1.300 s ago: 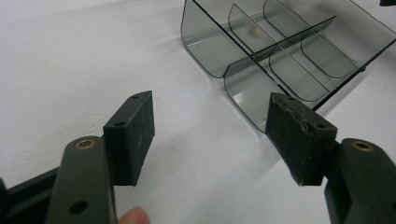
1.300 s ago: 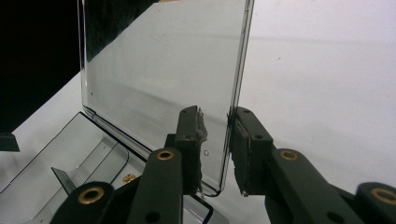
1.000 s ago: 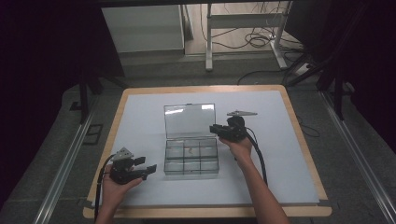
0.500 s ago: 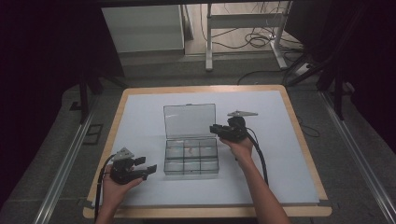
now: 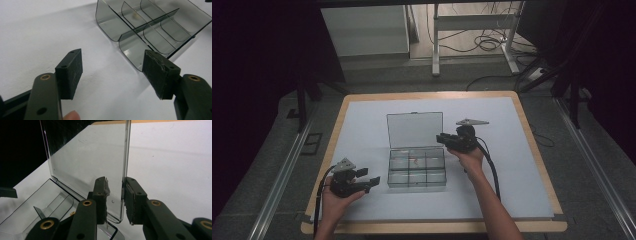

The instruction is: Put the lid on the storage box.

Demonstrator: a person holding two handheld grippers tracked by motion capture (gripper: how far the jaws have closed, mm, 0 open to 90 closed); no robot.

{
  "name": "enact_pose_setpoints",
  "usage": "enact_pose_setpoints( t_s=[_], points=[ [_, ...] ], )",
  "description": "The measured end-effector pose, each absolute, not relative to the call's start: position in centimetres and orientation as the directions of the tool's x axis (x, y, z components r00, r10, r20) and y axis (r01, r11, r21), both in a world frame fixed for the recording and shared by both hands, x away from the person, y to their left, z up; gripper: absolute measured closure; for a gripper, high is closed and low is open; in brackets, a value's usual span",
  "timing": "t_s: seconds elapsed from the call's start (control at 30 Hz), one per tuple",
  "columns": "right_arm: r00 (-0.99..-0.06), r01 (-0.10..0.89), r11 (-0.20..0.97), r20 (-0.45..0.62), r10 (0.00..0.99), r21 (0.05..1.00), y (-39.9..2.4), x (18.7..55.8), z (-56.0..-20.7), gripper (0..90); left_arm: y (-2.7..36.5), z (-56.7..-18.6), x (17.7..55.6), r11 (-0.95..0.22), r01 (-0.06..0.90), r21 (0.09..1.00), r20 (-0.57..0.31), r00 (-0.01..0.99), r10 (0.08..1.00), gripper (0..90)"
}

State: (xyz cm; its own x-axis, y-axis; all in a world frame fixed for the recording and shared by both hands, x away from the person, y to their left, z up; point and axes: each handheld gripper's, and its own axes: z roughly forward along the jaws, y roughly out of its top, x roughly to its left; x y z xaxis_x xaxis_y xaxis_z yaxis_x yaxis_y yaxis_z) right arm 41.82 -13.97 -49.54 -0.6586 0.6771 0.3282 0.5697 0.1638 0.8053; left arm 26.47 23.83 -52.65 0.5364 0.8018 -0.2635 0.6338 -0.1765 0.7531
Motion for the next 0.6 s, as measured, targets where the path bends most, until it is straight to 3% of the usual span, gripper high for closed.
enact_pose_setpoints(
  t_s=[0.6],
  points=[
    [-0.681, 0.535, 0.155, 0.316, 0.661, 0.830, -14.34, 41.23, -49.08, 68.9, 23.78, -52.65, 26.47, -0.180, 0.632, 0.754, -0.261, 0.539, 0.801, 33.3]
  ],
)
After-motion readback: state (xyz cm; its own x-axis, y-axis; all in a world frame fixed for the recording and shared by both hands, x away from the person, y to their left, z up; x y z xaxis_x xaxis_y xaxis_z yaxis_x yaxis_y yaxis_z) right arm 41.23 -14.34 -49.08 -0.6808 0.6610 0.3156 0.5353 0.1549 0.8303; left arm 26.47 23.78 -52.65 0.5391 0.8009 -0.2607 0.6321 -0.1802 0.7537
